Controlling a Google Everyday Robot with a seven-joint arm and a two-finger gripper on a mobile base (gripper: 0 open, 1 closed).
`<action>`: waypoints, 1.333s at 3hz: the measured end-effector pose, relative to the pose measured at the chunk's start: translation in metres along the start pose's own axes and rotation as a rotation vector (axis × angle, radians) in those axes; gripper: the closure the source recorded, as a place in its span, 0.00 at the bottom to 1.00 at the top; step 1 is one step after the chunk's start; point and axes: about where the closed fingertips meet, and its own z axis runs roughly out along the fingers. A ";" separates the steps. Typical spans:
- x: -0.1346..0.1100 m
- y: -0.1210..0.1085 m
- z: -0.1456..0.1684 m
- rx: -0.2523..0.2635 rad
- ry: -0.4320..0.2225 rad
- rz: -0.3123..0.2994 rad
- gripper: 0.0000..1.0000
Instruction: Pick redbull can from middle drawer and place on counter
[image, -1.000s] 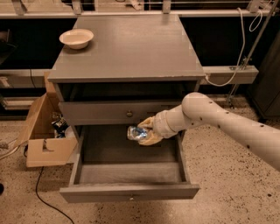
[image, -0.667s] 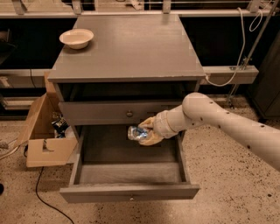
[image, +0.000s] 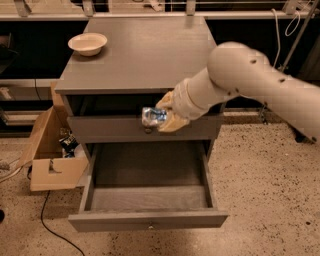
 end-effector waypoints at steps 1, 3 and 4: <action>-0.021 -0.049 -0.053 0.088 0.081 0.034 1.00; -0.024 -0.060 -0.058 0.108 0.077 0.067 1.00; -0.022 -0.098 -0.065 0.174 0.054 0.111 1.00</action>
Offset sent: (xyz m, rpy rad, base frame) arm 0.0202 -0.0077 0.0650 -0.0352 -0.0547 -0.0912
